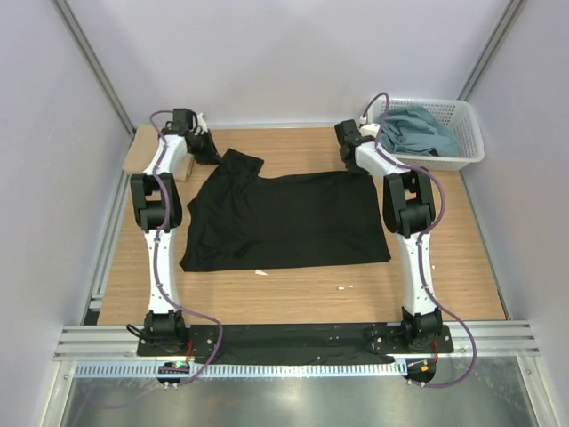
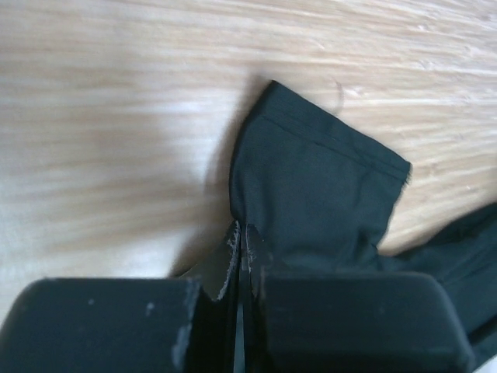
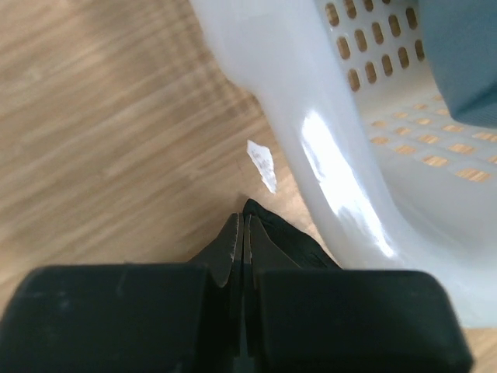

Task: Fold and stack the t-shirts
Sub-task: Fold the tshirt

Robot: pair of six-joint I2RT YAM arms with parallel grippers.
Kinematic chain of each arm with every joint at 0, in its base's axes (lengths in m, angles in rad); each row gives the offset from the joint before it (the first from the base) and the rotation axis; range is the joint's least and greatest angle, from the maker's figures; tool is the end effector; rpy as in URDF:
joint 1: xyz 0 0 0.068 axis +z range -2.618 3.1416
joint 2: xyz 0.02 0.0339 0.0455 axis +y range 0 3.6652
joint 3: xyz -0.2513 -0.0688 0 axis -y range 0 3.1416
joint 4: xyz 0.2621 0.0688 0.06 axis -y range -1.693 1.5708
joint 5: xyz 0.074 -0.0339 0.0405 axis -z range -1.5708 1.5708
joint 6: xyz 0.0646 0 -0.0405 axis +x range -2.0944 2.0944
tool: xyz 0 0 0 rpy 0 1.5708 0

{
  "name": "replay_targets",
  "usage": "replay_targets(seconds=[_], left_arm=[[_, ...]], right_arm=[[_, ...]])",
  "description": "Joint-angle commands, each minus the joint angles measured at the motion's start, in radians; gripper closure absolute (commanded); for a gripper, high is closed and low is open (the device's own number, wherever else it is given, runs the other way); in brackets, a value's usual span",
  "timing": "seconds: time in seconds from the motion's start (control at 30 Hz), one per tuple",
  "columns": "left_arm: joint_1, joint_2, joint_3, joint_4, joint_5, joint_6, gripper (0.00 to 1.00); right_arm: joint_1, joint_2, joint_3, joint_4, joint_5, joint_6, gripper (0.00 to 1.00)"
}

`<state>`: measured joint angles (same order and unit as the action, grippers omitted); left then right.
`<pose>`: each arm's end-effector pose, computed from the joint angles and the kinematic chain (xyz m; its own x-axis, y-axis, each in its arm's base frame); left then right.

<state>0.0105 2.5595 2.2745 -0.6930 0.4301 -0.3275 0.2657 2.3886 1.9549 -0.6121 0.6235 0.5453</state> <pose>0.5727 -0.0209 0.1255 -0.8571 -0.3014 -0.4177 -0.0553 0.8601 -0.5072 0.5211 0.1027 0.1202 -0.6780 0.2519 -0.6906 0.4922 0.8533 -0.1720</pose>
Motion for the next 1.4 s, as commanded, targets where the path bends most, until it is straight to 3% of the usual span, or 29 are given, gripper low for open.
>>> replay_targets(seconds=[0.0,0.33,0.8,1.37], left_arm=[[0.002,-0.143,-0.039,0.015,0.038,-0.004,1.0],[0.002,-0.283,-0.13,-0.042,0.019,0.021,1.0],[0.003,-0.487,-0.383,-0.031,0.015,0.039,1.0],[0.002,-0.703,-0.613,-0.051,-0.017,0.021,1.0]], right_arm=[[-0.023,-0.1,-0.042,-0.029,-0.053,-0.059,0.99],[-0.036,-0.181,-0.12,0.005,-0.114,-0.1,0.99],[-0.059,-0.316,-0.26,0.055,-0.182,-0.136,0.99],[-0.063,-0.428,-0.333,-0.015,-0.234,-0.108,0.99]])
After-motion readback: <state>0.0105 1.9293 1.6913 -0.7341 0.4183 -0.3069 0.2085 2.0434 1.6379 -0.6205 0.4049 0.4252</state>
